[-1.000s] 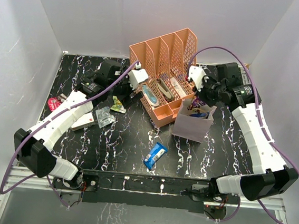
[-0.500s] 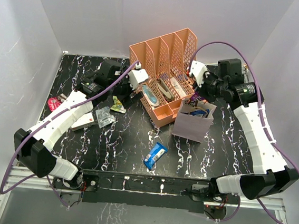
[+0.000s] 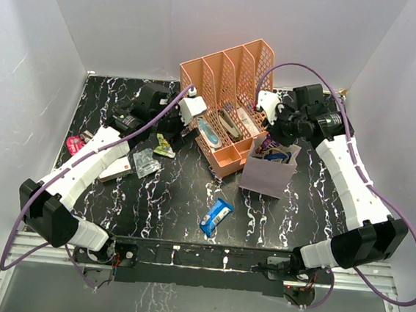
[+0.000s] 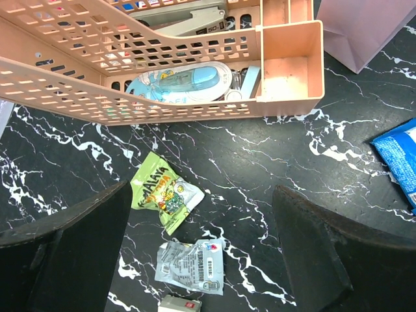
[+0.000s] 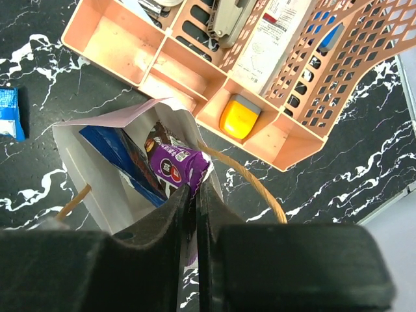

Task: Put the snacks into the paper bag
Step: Place the snack in the paper bag, then pick up the snack from the center of the board.

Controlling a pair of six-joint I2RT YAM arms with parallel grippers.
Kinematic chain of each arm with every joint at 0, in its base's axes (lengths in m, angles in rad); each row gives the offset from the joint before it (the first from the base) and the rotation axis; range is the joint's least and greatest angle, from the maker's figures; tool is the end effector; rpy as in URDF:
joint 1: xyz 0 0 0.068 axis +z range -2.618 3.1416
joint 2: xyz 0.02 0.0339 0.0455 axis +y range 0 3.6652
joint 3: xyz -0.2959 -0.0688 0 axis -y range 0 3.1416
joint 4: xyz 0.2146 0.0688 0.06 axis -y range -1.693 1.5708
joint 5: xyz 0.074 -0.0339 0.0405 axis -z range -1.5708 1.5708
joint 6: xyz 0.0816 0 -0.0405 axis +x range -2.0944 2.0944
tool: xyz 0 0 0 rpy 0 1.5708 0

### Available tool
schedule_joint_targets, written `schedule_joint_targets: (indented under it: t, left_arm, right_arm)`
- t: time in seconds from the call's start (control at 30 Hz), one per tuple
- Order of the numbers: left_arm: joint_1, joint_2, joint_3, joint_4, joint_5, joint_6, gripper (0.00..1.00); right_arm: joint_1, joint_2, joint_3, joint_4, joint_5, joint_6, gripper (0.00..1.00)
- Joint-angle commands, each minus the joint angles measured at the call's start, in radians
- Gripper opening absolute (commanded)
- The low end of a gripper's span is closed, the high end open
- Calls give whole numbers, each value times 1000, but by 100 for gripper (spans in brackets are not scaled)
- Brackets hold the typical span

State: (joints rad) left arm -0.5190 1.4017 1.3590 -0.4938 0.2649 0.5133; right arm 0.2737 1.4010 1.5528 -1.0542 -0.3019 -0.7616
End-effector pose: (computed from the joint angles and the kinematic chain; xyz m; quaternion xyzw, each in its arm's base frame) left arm 0.2659 -0.1765 0.3779 0.4820 0.7171 -0.1162 0.4897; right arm 0.2507 0.0956 0.3777 -0.5050 0.7872 0.0595 0.3490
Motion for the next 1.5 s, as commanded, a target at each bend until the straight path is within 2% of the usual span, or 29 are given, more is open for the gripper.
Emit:
schedule_joint_targets:
  t: [0.0, 0.23, 0.4, 0.6, 0.7, 0.87, 1.13, 1.27, 1.47]
  left_arm:
    - [4, -21, -11, 9, 31, 4, 88]
    - [4, -17, -47, 46, 63, -27, 90]
    - [4, 15, -113, 115, 118, -126, 96]
    - [-3, 102, -129, 95, 233, -228, 95]
    - [-70, 126, -162, 84, 248, -256, 93]
    - [-235, 139, -236, 89, 173, -306, 93]
    - [-401, 195, -264, 94, 92, -462, 91]
    - [-489, 251, -242, 82, -24, -474, 91]
    - [-519, 285, -293, 136, -73, -486, 91]
  right_arm:
    - [3, -5, 4, 47, -6, 0, 16]
    - [4, -22, -1, 49, -29, 7, 29]
    - [5, -47, 5, 71, -29, 44, 33]
    - [5, -92, 20, 158, -48, 146, 59]
    - [5, -112, 10, 223, -55, 212, 68]
    - [5, -130, -27, 283, -55, 276, 81]
    - [2, -154, -89, 283, 14, 265, 84]
    - [-17, -149, -103, 273, 8, 266, 84]
    - [-27, -176, -124, 272, 6, 256, 84]
